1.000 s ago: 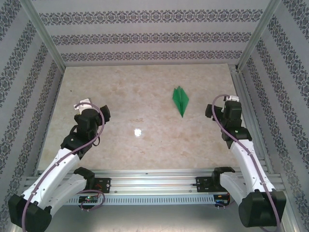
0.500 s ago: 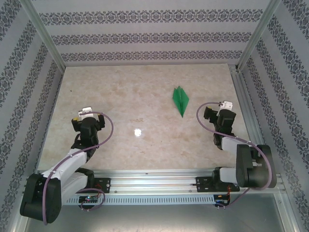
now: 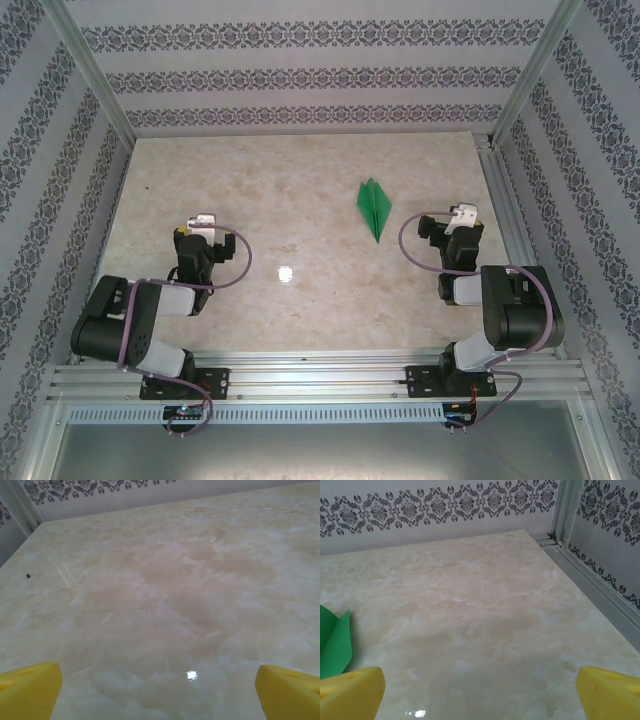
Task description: Fold a paper plane with a square sheet of paper (fold left side to right side)
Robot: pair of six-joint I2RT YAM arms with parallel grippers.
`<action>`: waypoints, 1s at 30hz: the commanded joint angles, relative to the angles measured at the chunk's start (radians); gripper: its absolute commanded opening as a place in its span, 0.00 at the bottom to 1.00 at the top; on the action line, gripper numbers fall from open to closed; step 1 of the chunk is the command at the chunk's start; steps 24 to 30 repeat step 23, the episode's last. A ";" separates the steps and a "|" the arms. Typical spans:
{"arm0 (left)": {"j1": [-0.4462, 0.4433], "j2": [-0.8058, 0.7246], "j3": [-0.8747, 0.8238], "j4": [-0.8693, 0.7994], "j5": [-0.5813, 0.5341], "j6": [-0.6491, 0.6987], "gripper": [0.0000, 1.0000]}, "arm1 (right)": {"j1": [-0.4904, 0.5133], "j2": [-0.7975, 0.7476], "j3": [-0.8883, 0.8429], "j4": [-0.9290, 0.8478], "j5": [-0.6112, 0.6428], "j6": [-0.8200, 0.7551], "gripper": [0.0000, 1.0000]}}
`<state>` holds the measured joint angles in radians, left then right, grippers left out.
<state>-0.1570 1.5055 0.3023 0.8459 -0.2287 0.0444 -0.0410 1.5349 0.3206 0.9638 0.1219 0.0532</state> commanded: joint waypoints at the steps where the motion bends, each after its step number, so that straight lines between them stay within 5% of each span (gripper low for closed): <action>1: 0.018 0.048 0.038 0.107 0.096 0.042 1.00 | 0.007 0.000 0.012 0.058 -0.021 -0.010 0.98; 5: 0.089 0.054 0.103 0.003 0.145 -0.029 1.00 | 0.008 0.002 0.013 0.059 -0.020 -0.011 0.98; 30: 0.088 0.055 0.113 -0.019 0.172 -0.015 1.00 | 0.018 -0.003 0.040 0.022 -0.062 -0.038 0.98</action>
